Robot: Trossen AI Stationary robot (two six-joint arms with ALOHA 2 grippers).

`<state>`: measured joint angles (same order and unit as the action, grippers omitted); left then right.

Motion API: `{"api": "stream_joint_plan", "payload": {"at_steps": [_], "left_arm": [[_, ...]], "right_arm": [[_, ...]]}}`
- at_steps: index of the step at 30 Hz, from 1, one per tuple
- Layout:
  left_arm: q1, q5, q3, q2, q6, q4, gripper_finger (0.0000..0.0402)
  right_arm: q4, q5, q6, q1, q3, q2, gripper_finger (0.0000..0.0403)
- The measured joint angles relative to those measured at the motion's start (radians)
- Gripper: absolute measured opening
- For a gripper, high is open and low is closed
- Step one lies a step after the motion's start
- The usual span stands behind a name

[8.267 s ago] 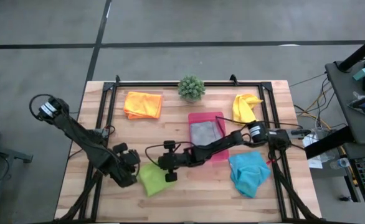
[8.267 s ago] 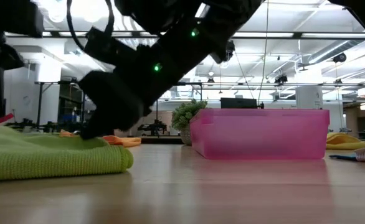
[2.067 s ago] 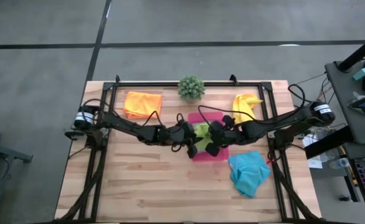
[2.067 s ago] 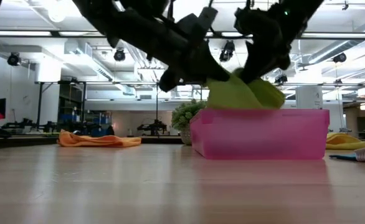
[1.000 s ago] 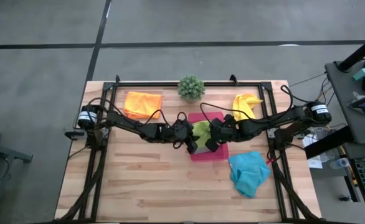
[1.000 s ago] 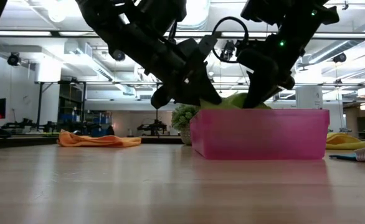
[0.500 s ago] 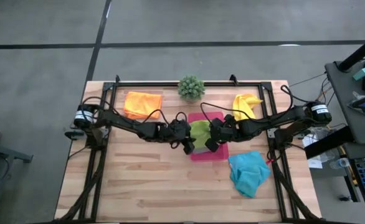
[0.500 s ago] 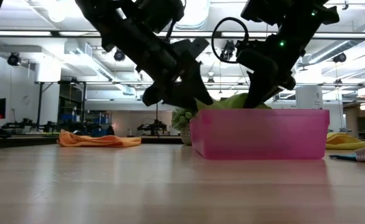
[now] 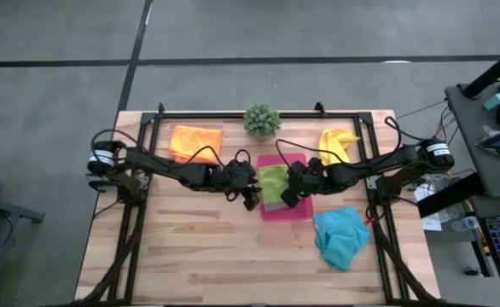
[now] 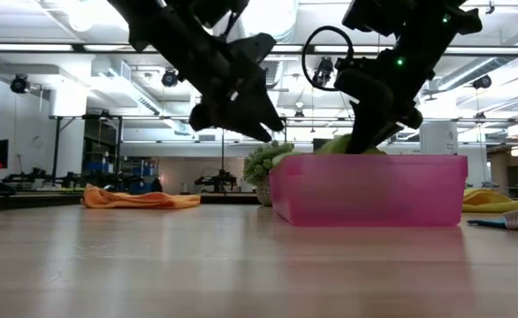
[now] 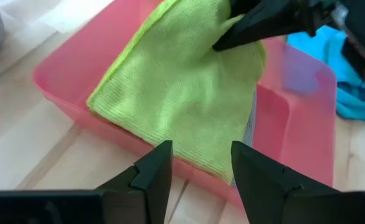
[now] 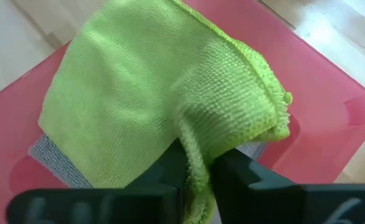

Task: Fold microfiber towels
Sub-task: Put the green towel into the red bin

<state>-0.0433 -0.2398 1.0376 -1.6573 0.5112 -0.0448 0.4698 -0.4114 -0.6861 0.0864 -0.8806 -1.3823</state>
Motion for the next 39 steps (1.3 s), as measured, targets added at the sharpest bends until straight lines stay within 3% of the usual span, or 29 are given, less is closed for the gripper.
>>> {"api": "stream_joint_plan", "payload": {"at_steps": [8,16,23,31,39], "left_arm": [[0.0,-0.002,-0.014,0.039,-0.043,-0.001,0.0148],[0.0,-0.003,-0.013,0.045,-0.079,0.0,0.0148],[-0.001,-0.003,-0.014,0.056,-0.116,-0.005,0.0148],[-0.006,-0.004,-0.017,0.123,-0.157,-0.035,0.0148],[-0.017,-0.004,-0.032,0.187,-0.188,-0.078,0.0148]], "right_arm": [[0.05,0.0,-0.032,0.0,0.0,0.014,0.0116],[0.072,0.0,0.036,0.001,-0.046,0.031,0.014],[-0.116,0.0,0.137,0.0,-0.049,0.007,0.0093],[-0.293,0.0,0.188,-0.012,-0.05,-0.16,0.0017],[-0.385,0.04,0.203,-0.059,-0.05,-0.292,0.0009]]}}
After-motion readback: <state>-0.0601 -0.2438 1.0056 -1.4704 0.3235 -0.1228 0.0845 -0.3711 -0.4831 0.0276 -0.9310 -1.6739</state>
